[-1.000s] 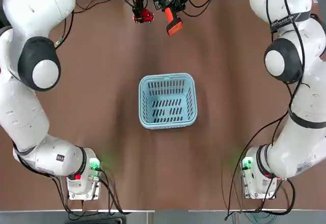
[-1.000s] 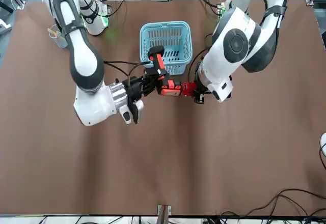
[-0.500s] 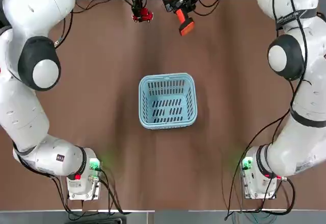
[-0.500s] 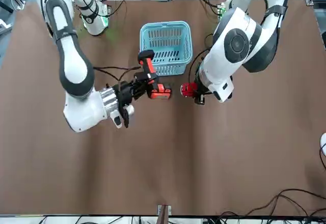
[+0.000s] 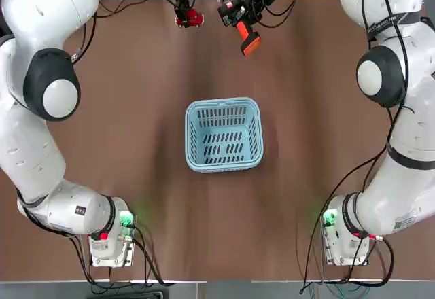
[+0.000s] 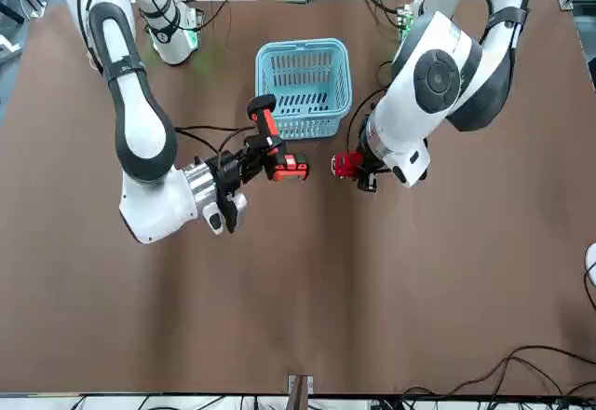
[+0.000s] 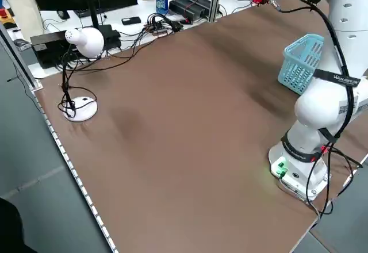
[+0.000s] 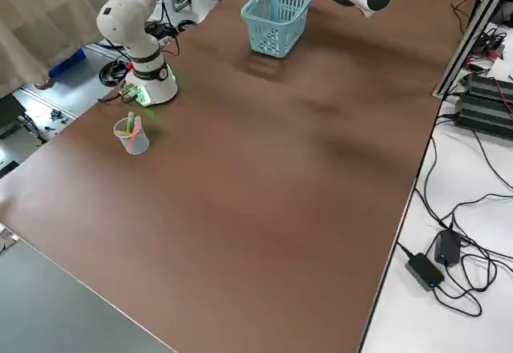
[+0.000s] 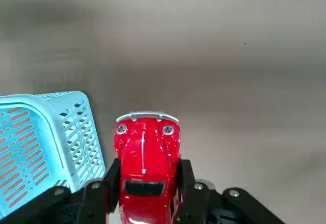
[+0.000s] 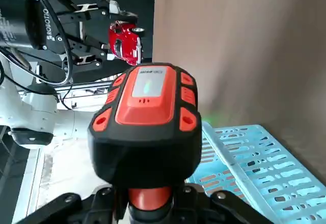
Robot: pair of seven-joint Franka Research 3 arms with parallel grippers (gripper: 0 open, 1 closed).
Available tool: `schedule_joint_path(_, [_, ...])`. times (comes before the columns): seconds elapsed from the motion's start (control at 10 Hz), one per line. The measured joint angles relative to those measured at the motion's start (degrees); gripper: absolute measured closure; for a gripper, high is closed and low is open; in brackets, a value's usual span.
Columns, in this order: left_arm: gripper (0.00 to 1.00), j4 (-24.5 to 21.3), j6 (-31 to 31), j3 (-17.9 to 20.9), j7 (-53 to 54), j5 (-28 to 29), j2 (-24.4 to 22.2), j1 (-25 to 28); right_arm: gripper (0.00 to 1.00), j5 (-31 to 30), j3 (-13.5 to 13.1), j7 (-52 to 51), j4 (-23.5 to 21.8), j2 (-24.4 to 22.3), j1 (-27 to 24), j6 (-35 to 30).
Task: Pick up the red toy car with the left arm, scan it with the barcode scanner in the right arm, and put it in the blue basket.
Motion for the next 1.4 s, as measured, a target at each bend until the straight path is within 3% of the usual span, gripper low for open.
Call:
schedule_joint_path(0.5, [0.51, 0.0, 0.0, 0.0, 0.0, 0.0, 0.0, 0.0, 0.63, 0.8, 0.5, 0.0, 0.0, 0.2, 2.6, 5.0])
schedule_joint_path(1.4, [0.51, 0.0, 0.0, 0.1, 0.0, 0.0, 0.0, 0.0, 0.63, 2.3, 0.5, 0.0, 0.0, 0.2, 2.3, 3.4])
